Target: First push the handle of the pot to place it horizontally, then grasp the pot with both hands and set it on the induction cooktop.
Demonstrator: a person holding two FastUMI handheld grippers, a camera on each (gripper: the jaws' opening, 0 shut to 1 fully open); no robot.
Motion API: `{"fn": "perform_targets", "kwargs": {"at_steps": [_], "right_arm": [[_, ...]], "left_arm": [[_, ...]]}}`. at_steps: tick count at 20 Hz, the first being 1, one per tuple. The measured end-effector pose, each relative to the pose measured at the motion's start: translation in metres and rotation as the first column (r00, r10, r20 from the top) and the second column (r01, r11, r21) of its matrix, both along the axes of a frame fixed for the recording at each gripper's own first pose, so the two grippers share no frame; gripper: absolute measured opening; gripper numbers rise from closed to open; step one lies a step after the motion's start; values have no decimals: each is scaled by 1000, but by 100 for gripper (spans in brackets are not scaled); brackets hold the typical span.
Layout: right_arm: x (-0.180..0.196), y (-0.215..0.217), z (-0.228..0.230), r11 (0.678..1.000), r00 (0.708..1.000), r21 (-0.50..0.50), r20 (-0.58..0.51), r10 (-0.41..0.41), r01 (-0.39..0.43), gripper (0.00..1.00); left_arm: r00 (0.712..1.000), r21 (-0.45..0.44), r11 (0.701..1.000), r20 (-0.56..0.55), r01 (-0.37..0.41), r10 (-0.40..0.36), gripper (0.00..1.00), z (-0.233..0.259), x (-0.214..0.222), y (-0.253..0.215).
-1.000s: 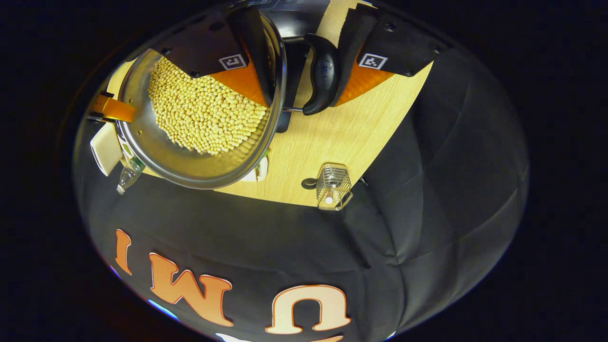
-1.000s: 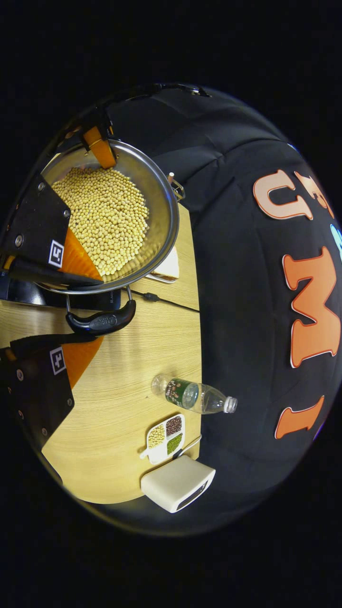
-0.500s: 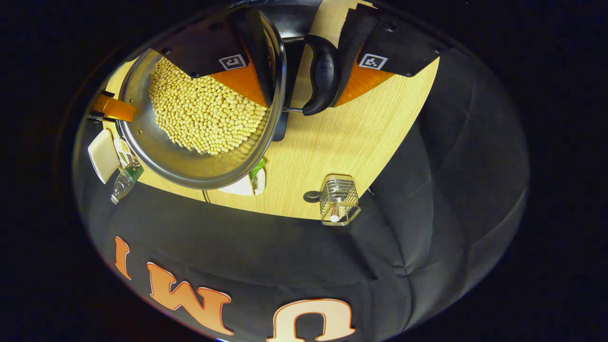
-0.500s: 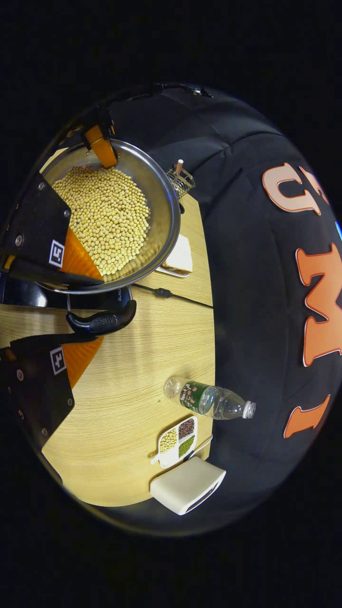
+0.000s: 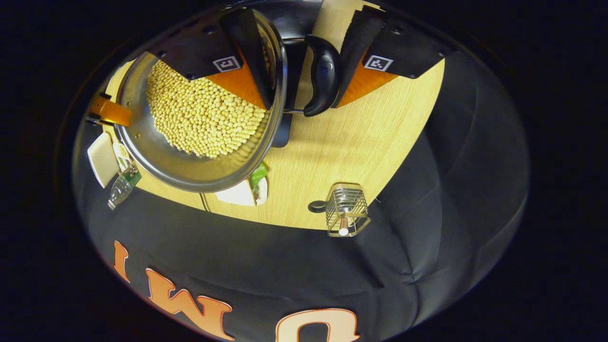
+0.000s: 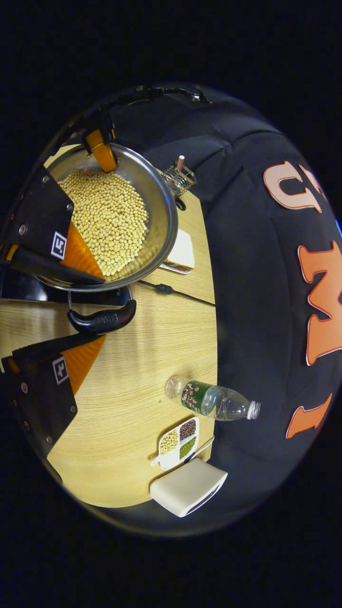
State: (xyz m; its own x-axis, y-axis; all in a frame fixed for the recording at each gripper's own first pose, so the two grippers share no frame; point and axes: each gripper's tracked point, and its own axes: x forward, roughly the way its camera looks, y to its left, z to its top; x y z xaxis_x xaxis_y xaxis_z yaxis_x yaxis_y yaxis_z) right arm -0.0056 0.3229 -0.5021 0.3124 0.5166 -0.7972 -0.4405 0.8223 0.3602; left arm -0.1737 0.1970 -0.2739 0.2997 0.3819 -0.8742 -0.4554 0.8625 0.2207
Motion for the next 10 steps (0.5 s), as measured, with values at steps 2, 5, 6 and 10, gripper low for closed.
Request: {"fn": "perform_targets", "kwargs": {"at_steps": [2,5,6,10], "right_arm": [[12,-11,19,999,999,51,48,-4,1,66],[34,-44,42,995,991,102,132,-34,20,78],[42,-60,48,993,985,114,161,-54,35,81],[82,-143,77,988,957,133,270,-108,74,84]], "left_arm": [[1000,28,1000,19,11,-12,82,12,6,-3],[997,79,997,74,3,-9,84,36,13,-7],[995,96,995,95,14,-23,87,45,18,-9],[984,156,986,155,63,-87,84,87,37,-24]]}}
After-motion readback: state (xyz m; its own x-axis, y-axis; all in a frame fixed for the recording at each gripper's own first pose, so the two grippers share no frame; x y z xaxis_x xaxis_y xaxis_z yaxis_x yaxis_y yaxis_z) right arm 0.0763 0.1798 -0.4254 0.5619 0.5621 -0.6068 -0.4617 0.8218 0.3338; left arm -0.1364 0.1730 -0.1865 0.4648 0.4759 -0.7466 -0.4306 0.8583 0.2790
